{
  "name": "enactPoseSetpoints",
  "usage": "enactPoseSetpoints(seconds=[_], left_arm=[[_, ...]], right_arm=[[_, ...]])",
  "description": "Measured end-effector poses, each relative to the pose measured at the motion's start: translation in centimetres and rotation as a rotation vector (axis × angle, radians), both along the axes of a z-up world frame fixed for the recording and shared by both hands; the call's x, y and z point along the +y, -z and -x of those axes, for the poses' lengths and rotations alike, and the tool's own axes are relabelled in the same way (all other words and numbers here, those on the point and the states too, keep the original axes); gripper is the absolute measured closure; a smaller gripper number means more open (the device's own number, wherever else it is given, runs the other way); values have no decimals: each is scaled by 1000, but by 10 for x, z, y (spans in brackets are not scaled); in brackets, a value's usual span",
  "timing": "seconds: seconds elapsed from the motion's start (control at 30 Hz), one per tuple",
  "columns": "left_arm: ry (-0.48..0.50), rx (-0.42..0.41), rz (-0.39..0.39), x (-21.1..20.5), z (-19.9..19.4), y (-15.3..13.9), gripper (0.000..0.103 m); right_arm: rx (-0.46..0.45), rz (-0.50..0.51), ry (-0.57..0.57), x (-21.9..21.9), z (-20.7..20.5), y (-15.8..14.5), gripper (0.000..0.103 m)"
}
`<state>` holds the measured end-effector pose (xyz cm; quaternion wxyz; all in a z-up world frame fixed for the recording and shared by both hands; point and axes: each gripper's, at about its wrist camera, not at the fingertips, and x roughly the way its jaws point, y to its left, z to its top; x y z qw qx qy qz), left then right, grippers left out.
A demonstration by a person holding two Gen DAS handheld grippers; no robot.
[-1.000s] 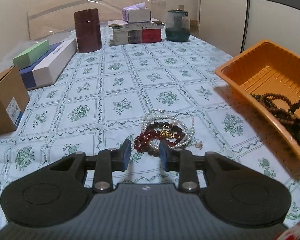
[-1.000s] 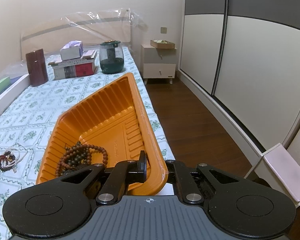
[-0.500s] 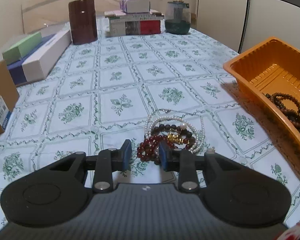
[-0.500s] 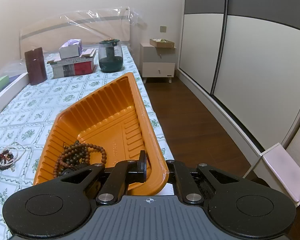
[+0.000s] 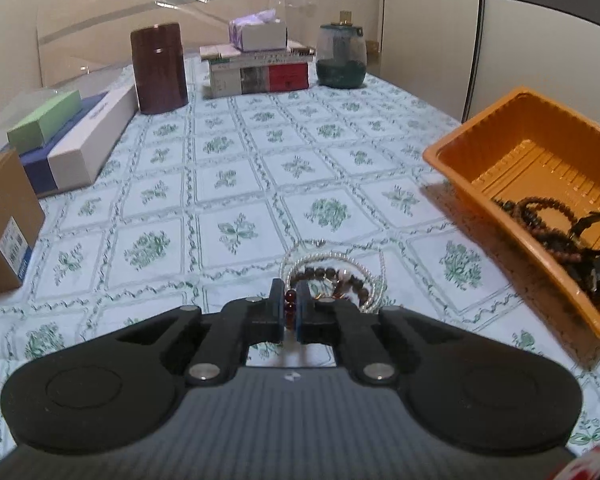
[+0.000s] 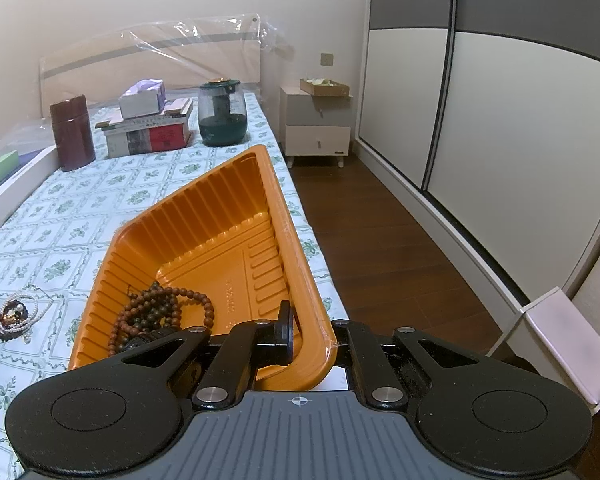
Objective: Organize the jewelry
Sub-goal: 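Return the left tool to the pile and grasp the red bead bracelet, then carry the red bead bracelet into the tray with the left tool and release it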
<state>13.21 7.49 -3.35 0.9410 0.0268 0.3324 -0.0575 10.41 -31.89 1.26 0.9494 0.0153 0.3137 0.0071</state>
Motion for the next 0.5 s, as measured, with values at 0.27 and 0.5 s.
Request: enactPoseSetpoints(seconds=[0.27,0.5], left_arm=[[6,-47,22,5,4,-28,99],[16,-80,45,2,5,-46,99]], right_arm=[[-1,-1,0,-1,0,-1,96],[-2,-2,-1,1,0,-4,96]])
